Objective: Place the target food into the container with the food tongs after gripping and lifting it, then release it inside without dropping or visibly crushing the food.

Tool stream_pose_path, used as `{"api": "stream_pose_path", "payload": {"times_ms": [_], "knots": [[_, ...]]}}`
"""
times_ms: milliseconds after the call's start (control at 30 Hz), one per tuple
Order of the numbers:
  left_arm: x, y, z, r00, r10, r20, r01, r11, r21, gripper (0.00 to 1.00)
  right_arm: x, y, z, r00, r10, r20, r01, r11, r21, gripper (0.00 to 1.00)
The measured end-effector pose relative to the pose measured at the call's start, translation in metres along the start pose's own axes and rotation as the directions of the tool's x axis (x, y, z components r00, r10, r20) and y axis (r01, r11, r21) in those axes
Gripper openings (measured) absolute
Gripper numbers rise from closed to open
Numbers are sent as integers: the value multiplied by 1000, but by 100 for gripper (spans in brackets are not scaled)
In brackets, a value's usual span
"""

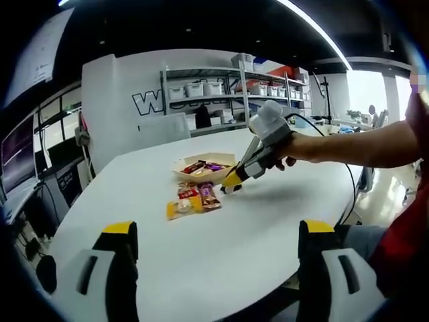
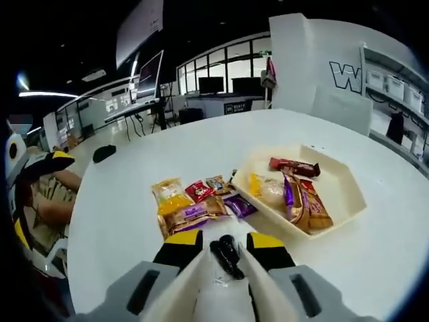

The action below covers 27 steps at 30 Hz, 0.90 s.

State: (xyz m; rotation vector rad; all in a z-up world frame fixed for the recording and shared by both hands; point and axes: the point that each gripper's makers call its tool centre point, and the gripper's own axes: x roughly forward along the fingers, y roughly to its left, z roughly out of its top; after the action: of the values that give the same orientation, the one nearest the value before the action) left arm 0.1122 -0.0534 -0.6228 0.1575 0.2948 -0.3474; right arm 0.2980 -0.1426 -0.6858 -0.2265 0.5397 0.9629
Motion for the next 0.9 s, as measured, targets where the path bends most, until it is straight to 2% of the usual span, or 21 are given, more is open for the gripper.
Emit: {"api": "stream_pose_path", "payload": {"times_ms": [367,500,633,900], "knots": [[1,-3,2,1000,-6,3,6,1000,4,97,-10,-5,9,1000,-3,27,2,1000,27,20],[1,-4,2,1000,-7,3,7,1000,6,97,-6,-4,9,999,9,35,-10,999,42,22],[1,-2,1,1000,-3,-4,4,1000,10,97,0,0,11,999,9,45,-10,1000,12,23],[-2,1,-1,1000,2,-10,-2,1000,8,97,10,0,3,1000,3,23,-3,1000,-6,24]]}}
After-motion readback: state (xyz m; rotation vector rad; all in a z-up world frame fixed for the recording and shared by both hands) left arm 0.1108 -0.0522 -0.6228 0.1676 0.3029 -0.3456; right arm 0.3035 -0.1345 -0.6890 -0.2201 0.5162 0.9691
